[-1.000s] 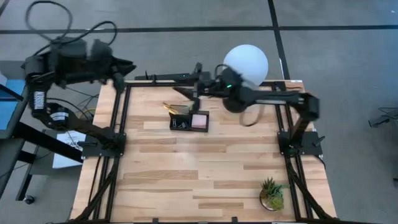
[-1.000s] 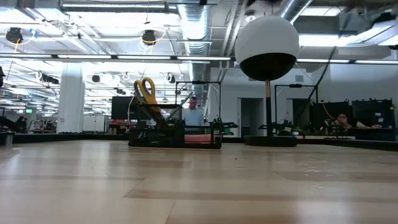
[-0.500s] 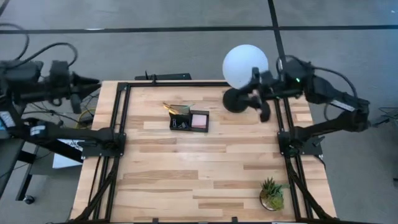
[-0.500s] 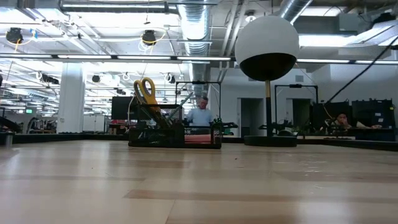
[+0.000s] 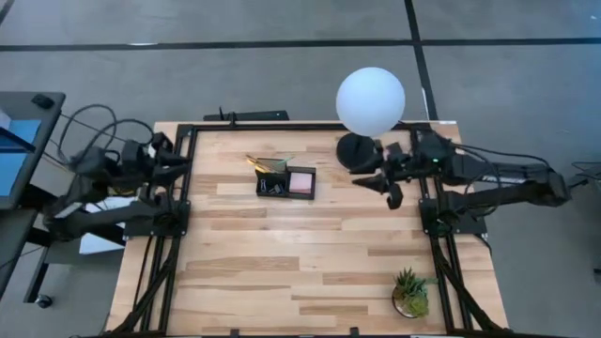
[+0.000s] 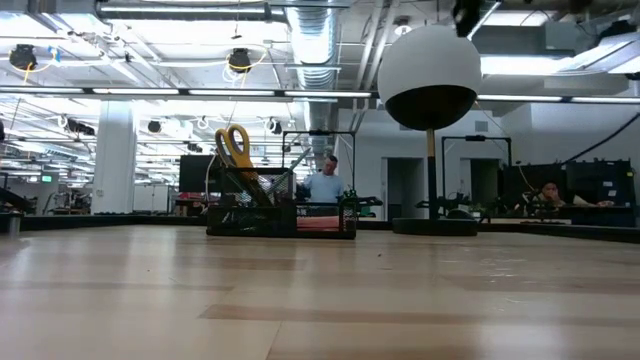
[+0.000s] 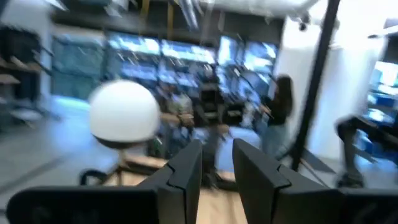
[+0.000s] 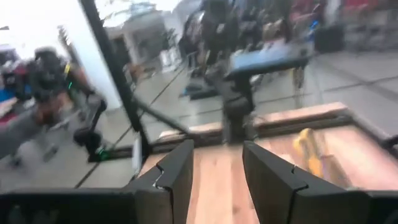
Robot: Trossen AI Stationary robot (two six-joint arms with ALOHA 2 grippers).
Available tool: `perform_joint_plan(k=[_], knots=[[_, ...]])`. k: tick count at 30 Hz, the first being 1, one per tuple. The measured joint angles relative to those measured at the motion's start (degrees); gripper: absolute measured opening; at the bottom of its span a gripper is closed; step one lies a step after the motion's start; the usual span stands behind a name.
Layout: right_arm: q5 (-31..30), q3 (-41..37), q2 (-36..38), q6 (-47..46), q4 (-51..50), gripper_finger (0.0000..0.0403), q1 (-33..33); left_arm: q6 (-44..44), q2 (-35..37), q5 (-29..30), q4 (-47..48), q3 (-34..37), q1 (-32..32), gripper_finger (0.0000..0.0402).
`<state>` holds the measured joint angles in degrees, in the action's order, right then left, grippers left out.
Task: Pick and place office supplies into organizer
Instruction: Return to Home Position
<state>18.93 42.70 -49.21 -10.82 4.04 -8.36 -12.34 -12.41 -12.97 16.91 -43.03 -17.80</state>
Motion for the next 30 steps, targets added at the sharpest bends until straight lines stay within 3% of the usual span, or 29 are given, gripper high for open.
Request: perform_joint_plan(k=[6, 11, 16, 24, 30], knots=[[-5.4, -10.4, 11.9, 4.1, 11.8, 0.0131, -0.4, -1.6, 12.5, 9.9, -2.1, 8.0, 0.0, 0.0084], [-5.5, -19.9, 18.5, 3.1, 19.1, 0.0131, -0.1, 0.7, 9.8, 5.3, -3.4, 9.8, 0.1, 0.0084], [-8.1, -28.6, 21.2, 1.3, 26.8, 0.0131, 0.1, 0.9, 10.9, 11.0, -6.4, 14.3, 0.0, 0.0084], [-11.8, -40.6, 25.5, -0.2, 40.4, 0.0131, -0.4, -0.8, 12.4, 10.2, -13.1, 22.2, 0.0, 0.0084], [-11.5, -42.1, 29.6, -1.1, 37.7, 0.0131, -0.4, -2.0, 12.3, 6.4, -21.8, 27.9, 0.0, 0.0084]])
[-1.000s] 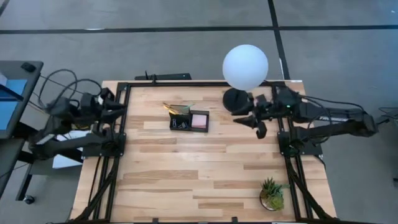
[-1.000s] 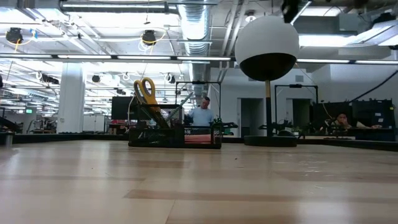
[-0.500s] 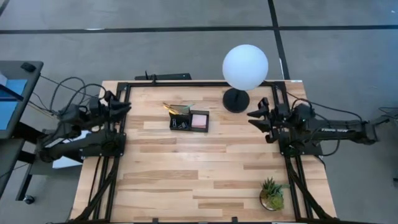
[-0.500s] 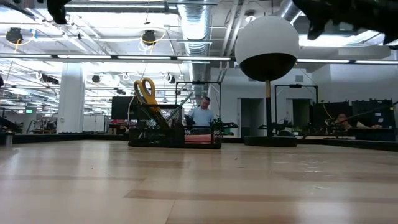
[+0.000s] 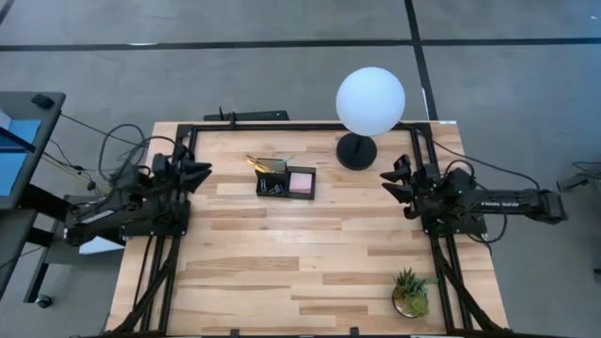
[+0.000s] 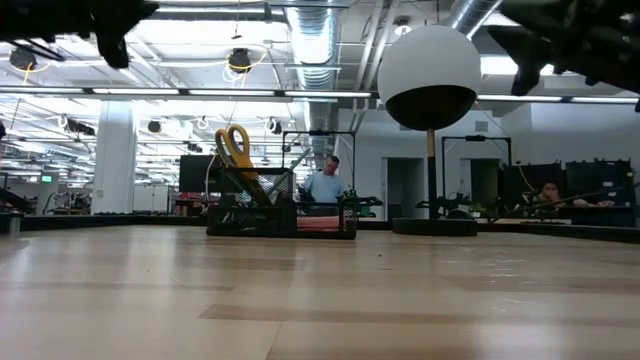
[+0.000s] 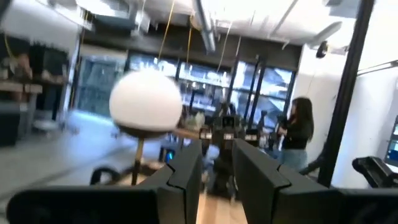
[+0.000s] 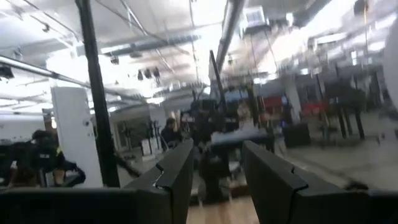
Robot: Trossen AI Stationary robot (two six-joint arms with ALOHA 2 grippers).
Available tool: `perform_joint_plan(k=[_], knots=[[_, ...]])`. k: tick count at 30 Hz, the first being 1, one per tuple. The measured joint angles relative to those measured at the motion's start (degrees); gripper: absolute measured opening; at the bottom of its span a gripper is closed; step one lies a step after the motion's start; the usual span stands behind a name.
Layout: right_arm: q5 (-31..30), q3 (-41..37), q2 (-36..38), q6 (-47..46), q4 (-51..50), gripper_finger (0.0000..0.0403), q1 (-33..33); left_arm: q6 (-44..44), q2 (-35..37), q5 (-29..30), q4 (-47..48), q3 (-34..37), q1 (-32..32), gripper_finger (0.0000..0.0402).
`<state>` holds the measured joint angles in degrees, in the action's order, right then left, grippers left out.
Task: Pick and place office supplies into organizer
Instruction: Return to Home Position
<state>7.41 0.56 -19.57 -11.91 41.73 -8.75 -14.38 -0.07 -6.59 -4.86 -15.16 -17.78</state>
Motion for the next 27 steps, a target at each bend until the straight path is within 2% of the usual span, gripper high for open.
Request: perform_joint_plan(k=[5, 12, 14, 16, 20, 27], knots=[[0.1, 0.0, 4.8, -2.6, -9.7, 0.0131, 0.0, -1.7, 0.0, 1.0, 0.3, 1.0, 0.0, 0.0084], [0.0, 0.0, 19.2, 0.4, -20.8, 0.0131, 0.0, 1.2, 0.0, 1.9, 0.7, -1.6, 0.0, 0.0084], [-1.8, 0.1, 19.3, 2.5, -23.1, 0.0131, 0.0, 2.3, 0.0, 1.0, 1.7, -2.3, 0.0, 0.0084], [-6.1, 0.0, 19.0, 3.0, -23.7, 0.0131, 0.1, 2.6, -0.1, 0.8, 1.9, -2.1, 0.0, 0.0084], [-13.3, 0.0, 17.3, -0.2, -25.6, 0.0131, 0.1, -0.7, -0.2, -0.1, -1.8, 1.1, 0.0, 0.0084], [-13.6, 0.0, 17.3, -0.1, -25.1, 0.0131, 0.1, -8.9, -0.2, -5.5, -6.4, 8.5, 0.0, 0.0084]])
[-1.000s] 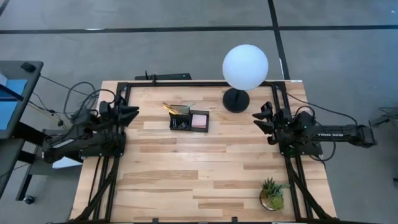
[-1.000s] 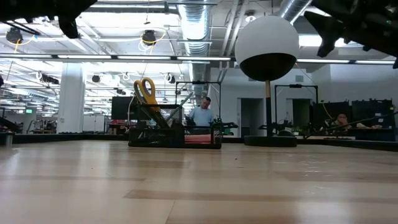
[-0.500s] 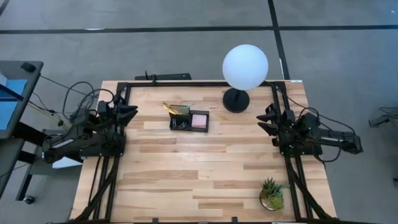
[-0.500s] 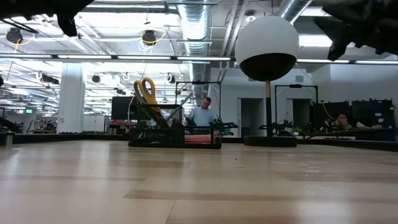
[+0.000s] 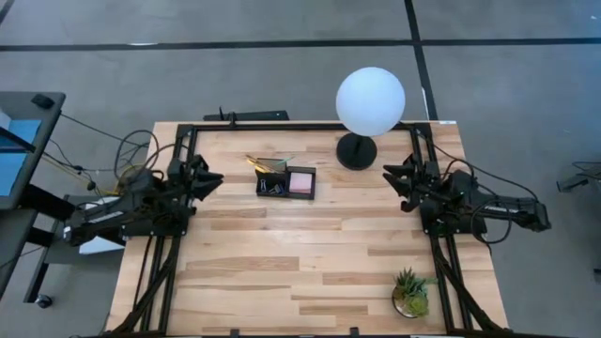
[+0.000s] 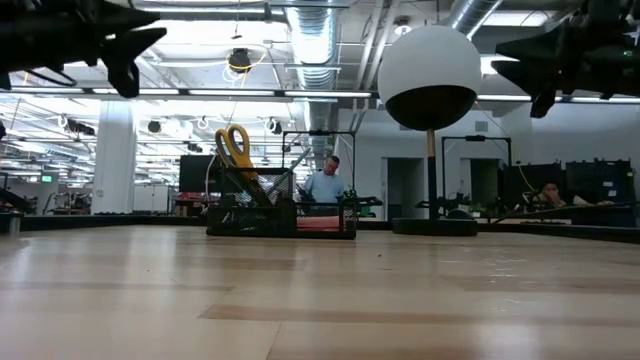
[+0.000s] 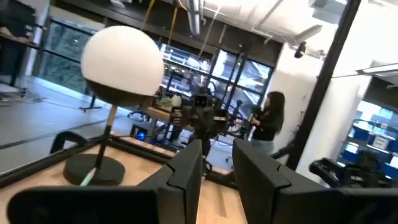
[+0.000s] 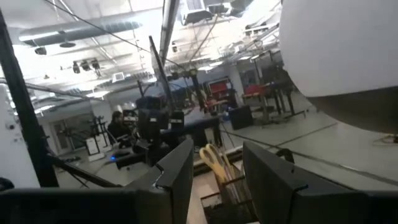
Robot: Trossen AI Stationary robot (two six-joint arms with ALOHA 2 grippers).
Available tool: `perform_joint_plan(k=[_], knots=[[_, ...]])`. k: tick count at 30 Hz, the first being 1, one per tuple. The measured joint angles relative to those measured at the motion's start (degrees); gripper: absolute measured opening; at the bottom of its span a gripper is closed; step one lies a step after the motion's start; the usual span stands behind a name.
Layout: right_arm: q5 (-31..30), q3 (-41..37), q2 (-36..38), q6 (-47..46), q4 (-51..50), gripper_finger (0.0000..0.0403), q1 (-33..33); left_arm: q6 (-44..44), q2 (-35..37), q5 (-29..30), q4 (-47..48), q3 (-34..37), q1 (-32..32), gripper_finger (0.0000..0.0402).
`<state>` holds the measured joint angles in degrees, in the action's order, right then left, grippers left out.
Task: Pick and place office supplies into organizer
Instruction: Return to Home Position
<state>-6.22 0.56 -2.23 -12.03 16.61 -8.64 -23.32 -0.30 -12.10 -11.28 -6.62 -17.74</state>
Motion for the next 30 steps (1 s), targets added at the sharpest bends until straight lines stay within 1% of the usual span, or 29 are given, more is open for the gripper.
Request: perform_joint_plan(k=[4, 10, 13, 17, 19, 23, 30], knots=[[0.1, 0.0, 0.0, 0.0, 0.0, 0.0131, 0.0, 0.9, 0.0, 1.9, 0.2, 1.4, 0.0, 0.0084], [0.1, 0.0, 0.0, 0.0, 0.0, 0.0131, 0.0, 0.3, 0.0, 2.0, 6.2, 2.0, 0.0, 0.0084], [0.1, 0.0, 0.0, 0.0, 0.0, 0.0131, 0.0, -4.3, 0.0, 1.9, 11.4, 2.0, 0.0, 0.0084], [0.1, 0.0, 0.0, 0.0, -0.1, 0.0131, 0.0, -14.1, -0.1, 2.0, 22.9, 1.6, 0.0, 0.0084], [0.1, 0.0, 0.0, 0.0, -0.1, 0.0131, 0.0, -15.7, -0.7, 2.8, 27.6, 0.6, 0.0, 0.0084], [0.2, 0.0, 0.0, 0.0, -0.4, 0.0131, 0.0, -14.7, -1.2, 4.2, 29.6, 0.4, 0.0, 0.0084], [0.2, 0.0, 0.0, 0.0, -1.4, 0.0131, 0.0, -14.2, -1.2, 5.3, 29.9, 0.4, 0.0, 0.0084]])
